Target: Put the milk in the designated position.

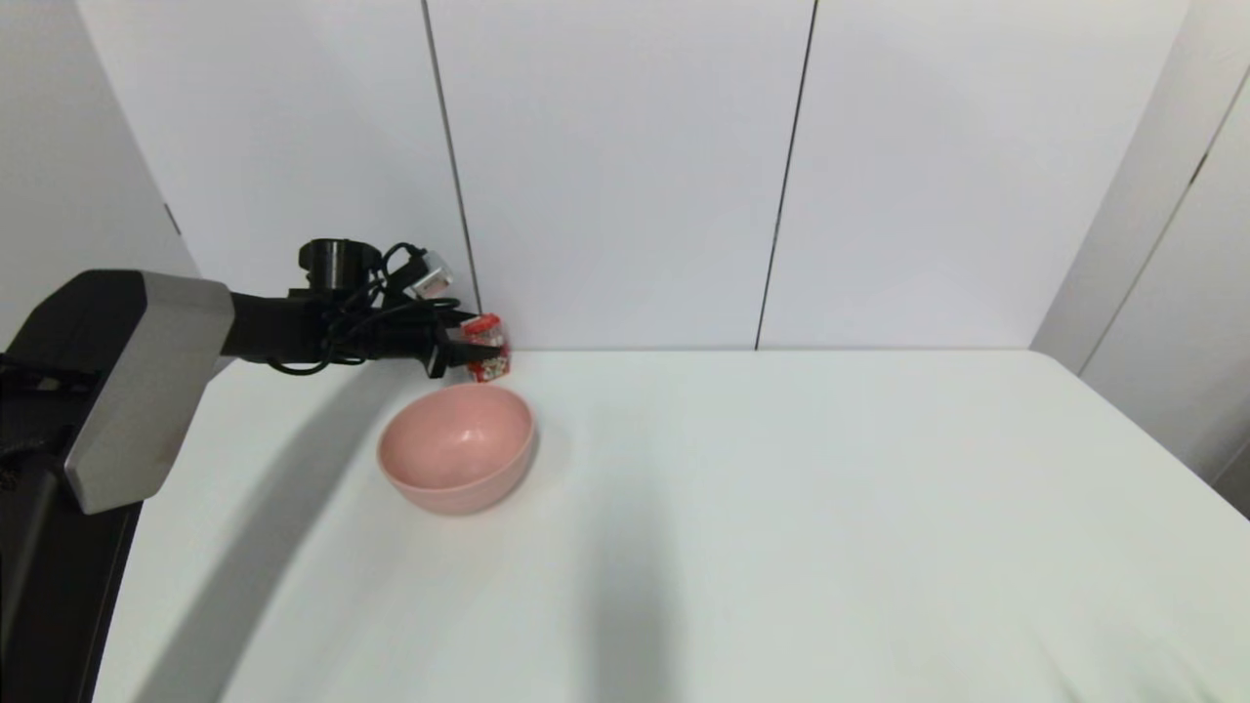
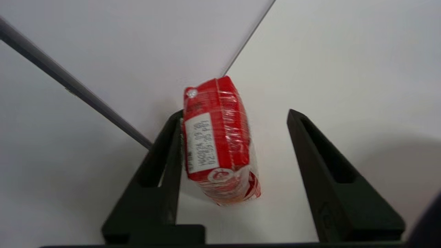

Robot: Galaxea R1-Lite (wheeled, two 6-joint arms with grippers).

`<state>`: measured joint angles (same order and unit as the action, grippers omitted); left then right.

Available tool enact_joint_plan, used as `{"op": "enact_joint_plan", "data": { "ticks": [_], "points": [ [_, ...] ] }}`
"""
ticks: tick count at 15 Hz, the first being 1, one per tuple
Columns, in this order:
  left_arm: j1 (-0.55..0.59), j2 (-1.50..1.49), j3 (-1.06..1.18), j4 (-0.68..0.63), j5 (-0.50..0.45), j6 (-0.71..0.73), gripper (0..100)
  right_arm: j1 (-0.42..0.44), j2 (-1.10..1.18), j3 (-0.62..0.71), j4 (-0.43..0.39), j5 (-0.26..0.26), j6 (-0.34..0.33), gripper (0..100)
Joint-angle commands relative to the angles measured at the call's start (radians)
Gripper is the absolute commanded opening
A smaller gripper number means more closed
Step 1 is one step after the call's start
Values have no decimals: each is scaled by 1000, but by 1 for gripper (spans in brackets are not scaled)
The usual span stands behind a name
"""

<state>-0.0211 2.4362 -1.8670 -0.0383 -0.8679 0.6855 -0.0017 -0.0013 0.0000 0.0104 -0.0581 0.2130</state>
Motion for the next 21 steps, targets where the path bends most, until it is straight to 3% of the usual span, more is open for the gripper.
{"op": "enact_joint_plan", "data": {
  "ticks": [1, 9, 11, 13, 17, 21],
  "points": [
    [0, -6, -3, 3, -2, 2, 100, 0, 1, 0, 0, 0, 2, 100],
    [33, -141, -26, 43, 46, -54, 100, 0, 1, 0, 0, 0, 2, 100],
    [50, -213, -20, 44, 84, -77, 100, 0, 1, 0, 0, 0, 2, 100],
    [52, -332, 11, 44, 184, -130, 100, 0, 1, 0, 0, 0, 2, 100],
    [52, -641, 278, 40, 345, -179, 100, 0, 1, 0, 0, 0, 2, 100],
    [50, -1092, 752, 29, 532, -291, 100, 0, 1, 0, 0, 0, 2, 100]
  ]
}}
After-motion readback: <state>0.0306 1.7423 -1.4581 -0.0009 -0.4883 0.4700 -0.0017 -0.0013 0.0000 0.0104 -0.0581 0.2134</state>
